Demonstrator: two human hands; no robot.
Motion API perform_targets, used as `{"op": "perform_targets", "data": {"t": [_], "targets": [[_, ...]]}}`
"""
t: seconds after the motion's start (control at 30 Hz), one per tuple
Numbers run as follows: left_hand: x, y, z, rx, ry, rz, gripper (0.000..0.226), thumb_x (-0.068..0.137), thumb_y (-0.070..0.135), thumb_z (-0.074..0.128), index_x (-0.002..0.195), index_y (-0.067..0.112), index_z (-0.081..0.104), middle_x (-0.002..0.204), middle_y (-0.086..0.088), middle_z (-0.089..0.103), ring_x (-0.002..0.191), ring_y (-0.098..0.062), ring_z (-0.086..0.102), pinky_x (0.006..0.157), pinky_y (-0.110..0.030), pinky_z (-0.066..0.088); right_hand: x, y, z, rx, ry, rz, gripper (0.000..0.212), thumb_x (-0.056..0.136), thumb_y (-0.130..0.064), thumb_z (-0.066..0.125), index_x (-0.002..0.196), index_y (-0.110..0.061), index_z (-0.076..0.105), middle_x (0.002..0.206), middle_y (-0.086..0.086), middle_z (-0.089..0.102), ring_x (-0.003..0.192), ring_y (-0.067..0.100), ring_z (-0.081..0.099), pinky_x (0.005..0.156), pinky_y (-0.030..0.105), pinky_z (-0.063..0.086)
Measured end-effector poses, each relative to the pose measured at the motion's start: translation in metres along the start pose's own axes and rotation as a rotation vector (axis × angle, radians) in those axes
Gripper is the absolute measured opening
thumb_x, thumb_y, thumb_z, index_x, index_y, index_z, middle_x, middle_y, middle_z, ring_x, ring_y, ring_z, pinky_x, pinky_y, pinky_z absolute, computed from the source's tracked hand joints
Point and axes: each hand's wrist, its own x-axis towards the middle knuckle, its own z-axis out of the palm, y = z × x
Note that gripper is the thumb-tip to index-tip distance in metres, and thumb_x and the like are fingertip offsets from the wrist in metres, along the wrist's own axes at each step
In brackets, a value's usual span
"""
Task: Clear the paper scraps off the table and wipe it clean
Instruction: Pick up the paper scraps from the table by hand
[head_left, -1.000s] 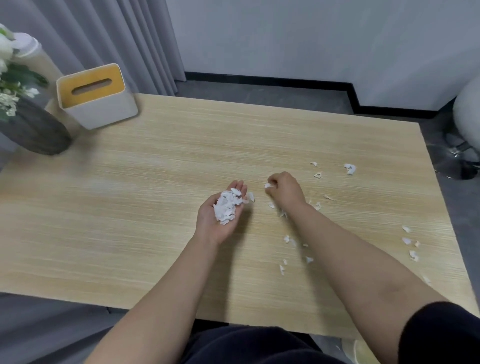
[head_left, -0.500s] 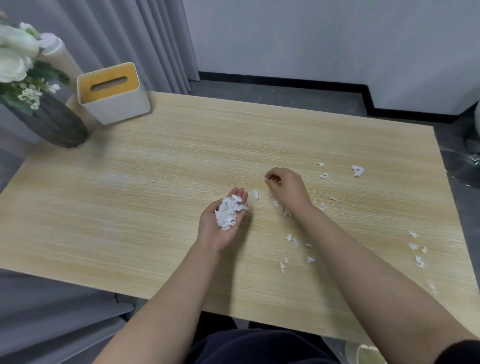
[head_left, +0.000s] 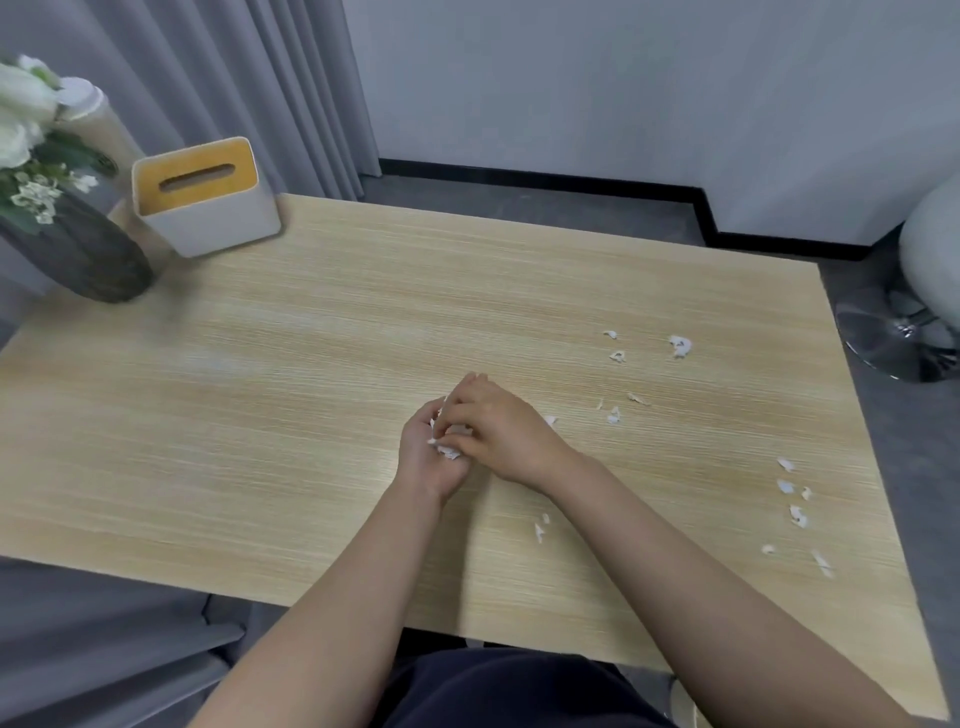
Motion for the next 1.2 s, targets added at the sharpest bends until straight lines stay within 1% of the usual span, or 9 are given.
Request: {"op": "perform_targets", "data": {"t": [0.13,0.23,0.3,0.4,0.6,0.73,0.87,1.0,1.2], "targets": [[0.001,0.000,-0.004,0.025,0.025,0.012,0.032,0.089,0.005,0.037,0.107,-0.003,0.063,0.105,-0.013,0.067,0.103,-0.008,0.059,0.092,-0.009,0.043,-0.003,0.008,0.003,0.052,-0.004,0.018,0.016,0.086,-0.022,0.064,0.096,-0.014,0.074,0.100,0.003,0.060,0.099,0.019,0.052,0.084,0.039,0.045],[-0.005,-0.003,-0.001,-0.010,-0.007,0.039,0.022,0.085,0.005,0.041,0.093,-0.003,0.060,0.084,-0.015,0.065,0.071,-0.023,0.068,0.063,-0.027,0.058,-0.004,0.018,-0.012,0.198,0.096,0.123,0.016,0.088,-0.017,0.063,0.100,-0.014,0.073,0.099,0.000,0.062,0.088,0.008,0.054,0.079,0.020,0.042],[-0.015,-0.004,0.003,0.003,-0.059,0.063,0.031,0.082,0.005,0.041,0.098,-0.007,0.065,0.099,-0.020,0.067,0.084,-0.032,0.069,0.078,-0.043,0.057,-0.003,0.033,-0.022,0.191,0.208,0.234,0.014,0.089,-0.019,0.063,0.100,-0.016,0.072,0.095,-0.004,0.060,0.077,0.001,0.052,0.072,0.015,0.038],[-0.017,0.004,0.000,0.018,-0.059,0.056,0.038,0.082,0.007,0.040,0.108,-0.007,0.063,0.113,-0.020,0.065,0.108,-0.032,0.061,0.090,-0.044,0.048,0.004,0.062,-0.023,0.086,0.316,0.437,0.014,0.088,-0.020,0.064,0.100,-0.017,0.071,0.096,-0.004,0.062,0.078,0.007,0.053,0.074,0.020,0.038],[-0.017,0.013,-0.005,0.002,-0.076,0.033,0.037,0.087,0.007,0.036,0.111,-0.008,0.061,0.118,-0.020,0.063,0.120,-0.030,0.052,0.102,-0.040,0.042,0.024,0.088,0.003,-0.049,0.106,0.576,0.023,0.088,-0.017,0.063,0.110,-0.012,0.067,0.105,0.005,0.062,0.098,0.020,0.058,0.081,0.029,0.042],[-0.017,0.016,-0.007,0.019,-0.076,0.027,0.039,0.096,0.011,0.031,0.109,-0.010,0.061,0.116,-0.022,0.062,0.117,-0.033,0.053,0.104,-0.039,0.037,0.039,0.090,0.019,-0.081,0.086,0.619,0.026,0.086,-0.021,0.065,0.109,-0.010,0.065,0.106,0.007,0.061,0.100,0.024,0.058,0.080,0.031,0.044],[-0.016,0.023,-0.013,-0.005,-0.056,0.046,0.045,0.098,0.011,0.027,0.104,-0.012,0.065,0.112,-0.023,0.064,0.115,-0.033,0.054,0.086,-0.043,0.053,0.048,0.091,0.032,-0.171,0.058,0.651,0.019,0.088,-0.021,0.061,0.101,-0.007,0.062,0.108,0.011,0.058,0.101,0.029,0.056,0.080,0.034,0.045],[-0.013,0.029,-0.019,0.034,-0.014,0.073,0.044,0.097,0.011,0.027,0.106,-0.009,0.066,0.117,-0.018,0.062,0.112,-0.031,0.058,0.098,-0.032,0.045,0.051,0.089,0.037,-0.220,0.030,0.653,0.016,0.092,-0.016,0.054,0.100,-0.007,0.064,0.106,0.012,0.062,0.099,0.031,0.058,0.079,0.036,0.048],[-0.017,0.024,-0.018,0.003,-0.053,0.082,0.039,0.081,0.005,0.040,0.104,-0.013,0.065,0.118,-0.022,0.061,0.110,-0.033,0.058,0.089,-0.038,0.051,0.042,0.066,0.017,-0.034,0.245,0.539,0.011,0.090,-0.017,0.059,0.091,-0.011,0.067,0.084,0.001,0.065,0.079,0.017,0.059,0.067,0.026,0.044]]}}
